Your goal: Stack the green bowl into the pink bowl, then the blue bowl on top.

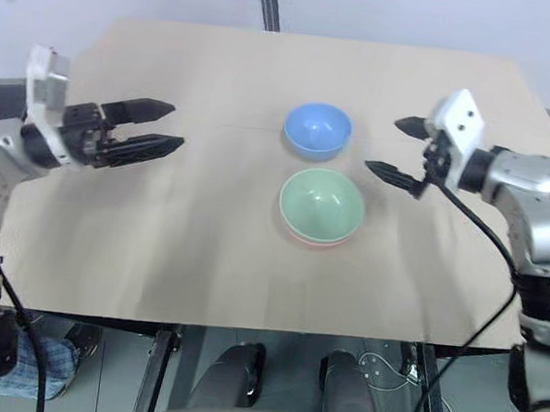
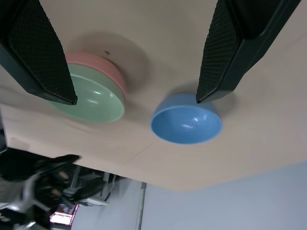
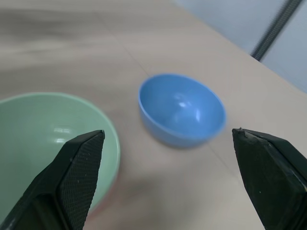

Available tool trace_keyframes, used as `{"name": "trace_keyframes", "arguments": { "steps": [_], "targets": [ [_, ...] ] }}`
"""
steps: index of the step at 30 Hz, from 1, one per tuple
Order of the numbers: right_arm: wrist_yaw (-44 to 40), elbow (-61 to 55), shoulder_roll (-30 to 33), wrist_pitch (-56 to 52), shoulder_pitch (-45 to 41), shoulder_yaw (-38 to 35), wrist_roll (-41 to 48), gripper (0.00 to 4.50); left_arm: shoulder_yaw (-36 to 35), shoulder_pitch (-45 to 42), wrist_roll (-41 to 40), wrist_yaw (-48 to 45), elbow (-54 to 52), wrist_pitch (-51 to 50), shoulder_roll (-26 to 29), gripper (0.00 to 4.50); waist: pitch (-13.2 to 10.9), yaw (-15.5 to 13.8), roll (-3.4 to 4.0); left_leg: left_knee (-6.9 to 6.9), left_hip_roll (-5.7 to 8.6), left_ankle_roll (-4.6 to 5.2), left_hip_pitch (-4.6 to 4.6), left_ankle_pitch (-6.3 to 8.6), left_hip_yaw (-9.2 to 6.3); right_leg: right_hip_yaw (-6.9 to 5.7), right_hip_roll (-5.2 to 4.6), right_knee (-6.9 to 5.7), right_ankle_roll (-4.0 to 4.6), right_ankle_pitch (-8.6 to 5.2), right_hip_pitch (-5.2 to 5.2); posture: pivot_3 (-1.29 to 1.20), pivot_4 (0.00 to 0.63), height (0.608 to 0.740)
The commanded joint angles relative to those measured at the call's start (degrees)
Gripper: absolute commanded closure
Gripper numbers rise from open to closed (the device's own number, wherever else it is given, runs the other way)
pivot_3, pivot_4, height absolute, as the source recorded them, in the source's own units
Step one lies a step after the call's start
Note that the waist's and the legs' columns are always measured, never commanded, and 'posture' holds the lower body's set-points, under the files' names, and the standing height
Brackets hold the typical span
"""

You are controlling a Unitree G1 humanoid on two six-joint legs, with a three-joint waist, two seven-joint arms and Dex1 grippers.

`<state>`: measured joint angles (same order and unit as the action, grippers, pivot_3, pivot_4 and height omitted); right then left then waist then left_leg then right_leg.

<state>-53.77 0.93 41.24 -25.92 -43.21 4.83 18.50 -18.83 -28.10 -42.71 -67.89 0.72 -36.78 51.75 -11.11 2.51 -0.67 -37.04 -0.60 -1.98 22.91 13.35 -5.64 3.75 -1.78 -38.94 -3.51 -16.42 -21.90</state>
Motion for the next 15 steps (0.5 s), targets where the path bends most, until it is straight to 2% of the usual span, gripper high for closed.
{"name": "trace_keyframes", "arguments": {
  "steps": [1, 7, 13, 15],
  "targets": [
    [1.2, 4.6, -2.1, 0.6, -6.5, 3.6, -5.2, 0.0, -3.3, 2.1, -1.0, -0.6, -2.7, -0.3, 2.4, 0.28, 0.0, 0.0, 0.02, 0.01, 0.01, 0.0, 0.0, 0.0, 0.02, 0.01, -0.01, 0.01, 0.0, 0.0, -0.01, 0.0, 0.15, 0.74],
    [0.7, 18.1, -8.1, 5.3, -16.9, 10.0, -13.5, 0.0, -5.8, 5.6, -2.1, -0.6, -4.8, -0.6, 3.4, 0.28, -0.1, 0.0, 0.02, 0.07, 0.02, -0.01, 0.08, 0.0, 0.05, 0.03, -0.03, 0.02, 0.01, 0.01, -0.15, 0.0, 0.15, 0.74],
    [-2.3, 23.1, -13.4, 8.5, -20.0, 15.6, -19.0, 0.0, -7.5, 8.9, -2.0, 0.0, -6.6, -0.3, 3.4, 0.28, 0.0, 0.1, 0.02, 0.31, 0.0, -0.03, 0.19, -0.01, 0.12, 0.09, -0.03, -0.01, 0.03, 0.0, -0.44, 0.0, 0.15, 0.74],
    [-2.4, 25.3, -15.3, 8.6, -21.2, 17.0, -20.7, 0.0, -8.0, 9.8, -2.2, 0.3, -7.3, -0.3, 3.3, 0.28, 0.0, 0.2, 0.03, 0.19, 0.0, -0.11, 0.7, -0.07, 0.12, 0.11, -0.02, -0.14, 0.03, 0.02, -0.98, 0.0, 0.15, 0.74]
  ]
}}
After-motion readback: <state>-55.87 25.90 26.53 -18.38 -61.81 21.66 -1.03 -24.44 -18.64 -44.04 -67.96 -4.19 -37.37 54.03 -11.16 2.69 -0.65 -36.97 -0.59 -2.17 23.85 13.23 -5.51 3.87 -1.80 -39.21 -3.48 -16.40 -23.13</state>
